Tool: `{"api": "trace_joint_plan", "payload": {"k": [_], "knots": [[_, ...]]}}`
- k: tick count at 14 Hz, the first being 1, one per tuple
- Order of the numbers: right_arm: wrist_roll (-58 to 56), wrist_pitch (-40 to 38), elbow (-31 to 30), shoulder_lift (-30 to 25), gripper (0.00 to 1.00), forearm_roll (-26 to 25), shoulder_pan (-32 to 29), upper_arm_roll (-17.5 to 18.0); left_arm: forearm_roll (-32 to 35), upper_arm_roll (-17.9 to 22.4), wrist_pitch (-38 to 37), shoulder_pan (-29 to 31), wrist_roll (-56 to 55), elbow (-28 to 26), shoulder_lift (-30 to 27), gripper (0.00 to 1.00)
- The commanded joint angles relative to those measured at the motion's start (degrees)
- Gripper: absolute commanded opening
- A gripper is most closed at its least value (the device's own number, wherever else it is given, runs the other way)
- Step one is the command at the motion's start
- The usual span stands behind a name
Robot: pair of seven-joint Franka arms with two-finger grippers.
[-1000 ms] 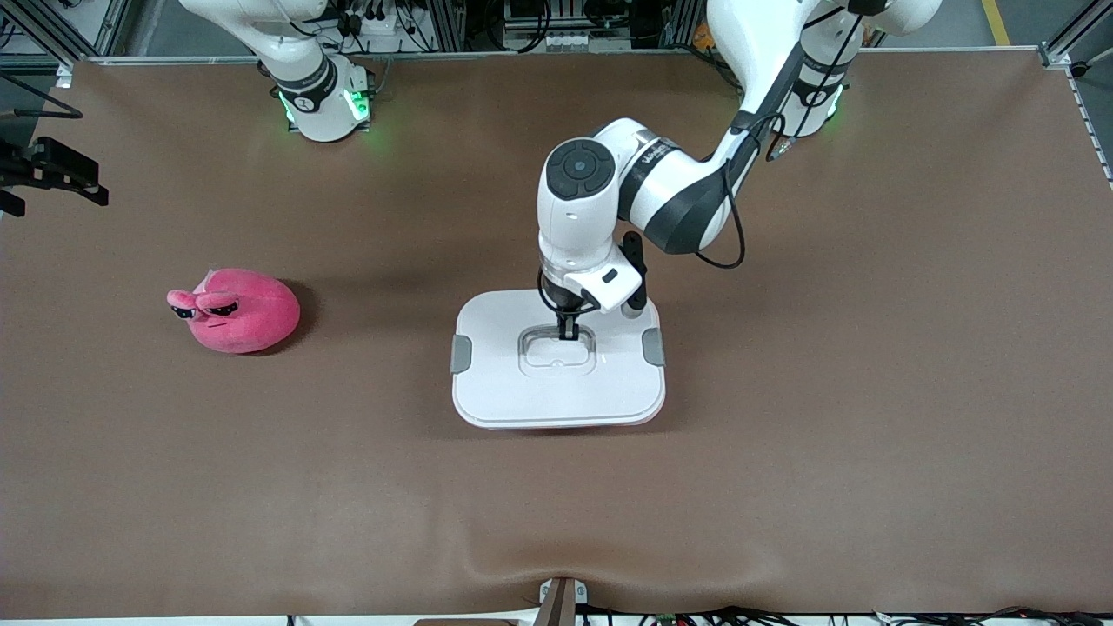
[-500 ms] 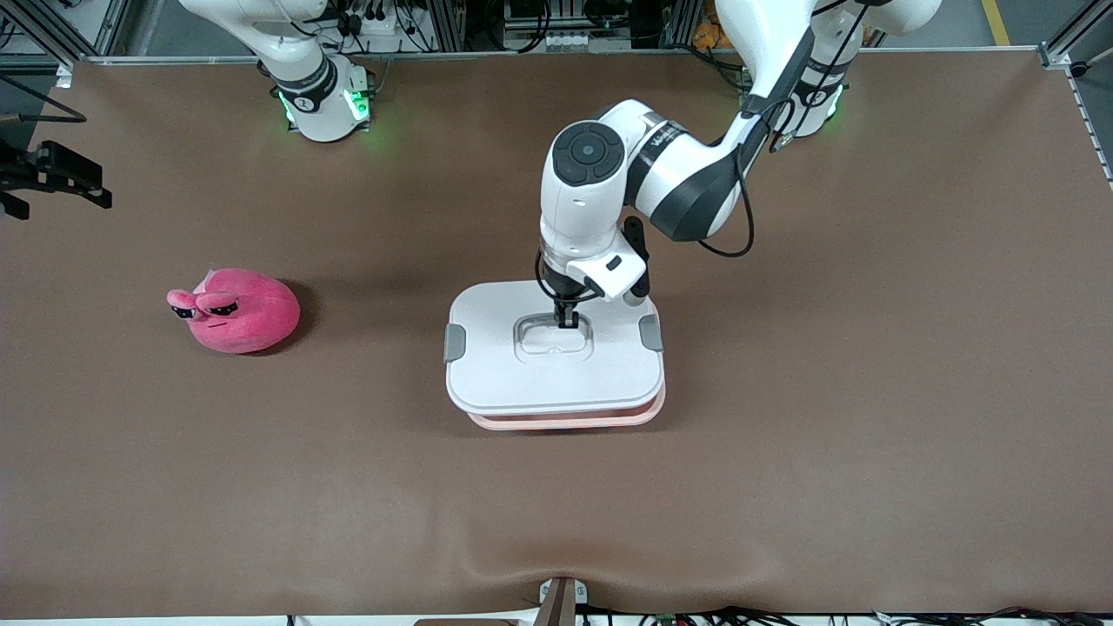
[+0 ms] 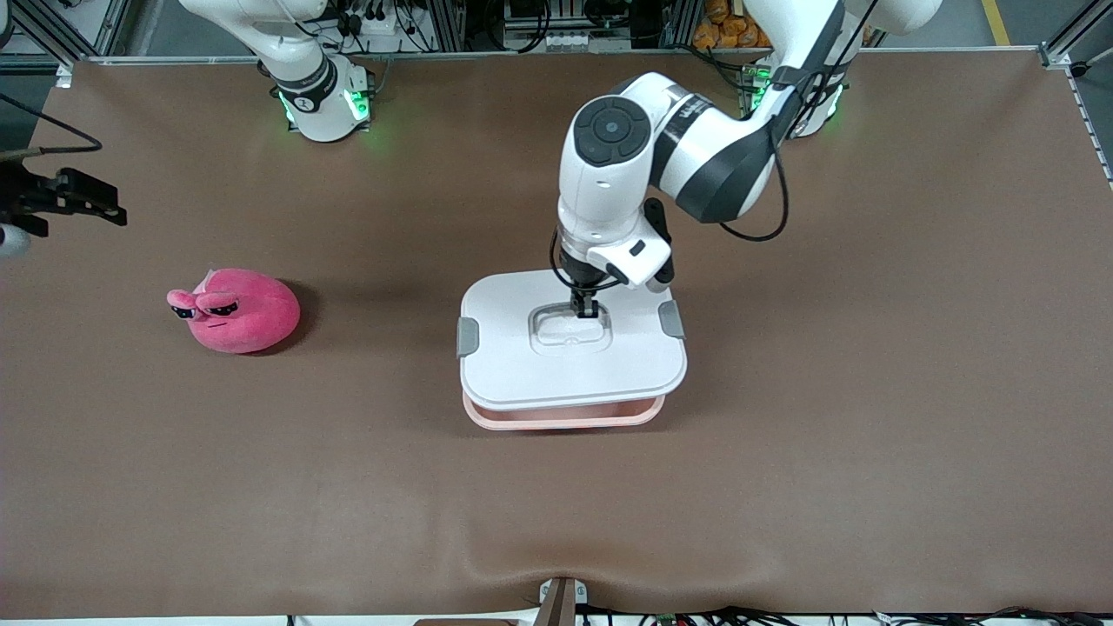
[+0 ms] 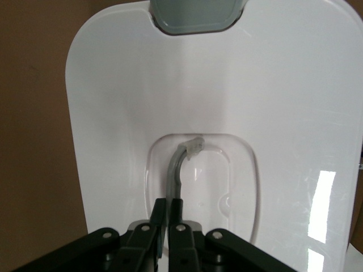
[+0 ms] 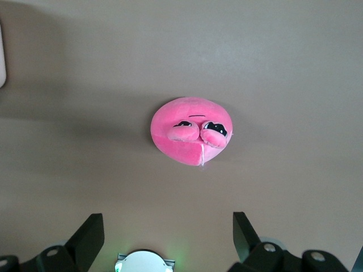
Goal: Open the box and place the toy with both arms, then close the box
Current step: 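Lift the lid with the left gripper while the right gripper reaches the toy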
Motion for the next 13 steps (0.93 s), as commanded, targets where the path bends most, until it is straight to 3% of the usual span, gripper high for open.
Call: {"api": "trace_joint_plan", "payload": {"k": [1, 6, 13], "knots": [[0.0, 0.3, 1.2, 4.3, 1.0, -0.1, -0.3, 0.4, -1.2, 0.0, -4.6, 2.4, 4.5, -0.4, -2.5, 0.0], [-2.8, 0.5, 1.3, 8.6, 1.0, -0.5, 0.1, 0.4, -7.1, 0.1, -10.4, 10.2, 17.0, -0.5, -5.4, 0.0], [-23.7, 2.9, -0.7, 10.8, 1.0, -0.8, -0.6, 0.4, -6.6, 0.2, -21.4, 18.1, 30.3, -0.7, -5.9, 0.0]]}}
